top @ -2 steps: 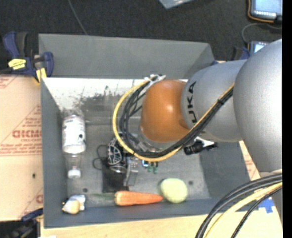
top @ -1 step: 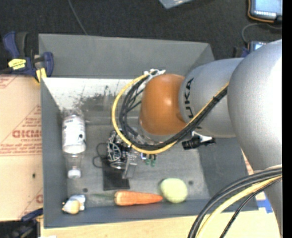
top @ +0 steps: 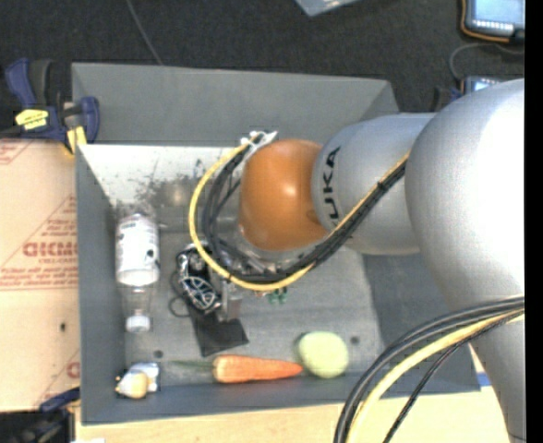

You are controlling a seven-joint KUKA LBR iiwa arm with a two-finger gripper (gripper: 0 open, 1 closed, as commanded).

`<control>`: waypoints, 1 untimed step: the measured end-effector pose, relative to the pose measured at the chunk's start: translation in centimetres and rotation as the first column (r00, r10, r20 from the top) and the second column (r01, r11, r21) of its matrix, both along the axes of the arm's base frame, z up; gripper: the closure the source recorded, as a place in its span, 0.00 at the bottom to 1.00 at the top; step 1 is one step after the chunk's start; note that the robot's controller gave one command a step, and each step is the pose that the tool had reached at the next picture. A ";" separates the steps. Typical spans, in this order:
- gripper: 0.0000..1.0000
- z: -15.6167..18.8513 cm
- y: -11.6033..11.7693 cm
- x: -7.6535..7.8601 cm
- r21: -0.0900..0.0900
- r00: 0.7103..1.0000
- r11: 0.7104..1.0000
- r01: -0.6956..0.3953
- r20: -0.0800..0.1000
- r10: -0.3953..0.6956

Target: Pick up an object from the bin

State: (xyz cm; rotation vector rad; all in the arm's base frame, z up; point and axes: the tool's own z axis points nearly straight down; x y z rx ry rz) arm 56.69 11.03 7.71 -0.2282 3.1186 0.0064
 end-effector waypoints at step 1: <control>1.00 0.0 0.0 0.0 0.000 1.000 1.000 0.001 0.000 -0.001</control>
Offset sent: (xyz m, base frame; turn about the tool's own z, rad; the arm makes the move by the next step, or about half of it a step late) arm -0.0028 0.0038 0.1209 0.0220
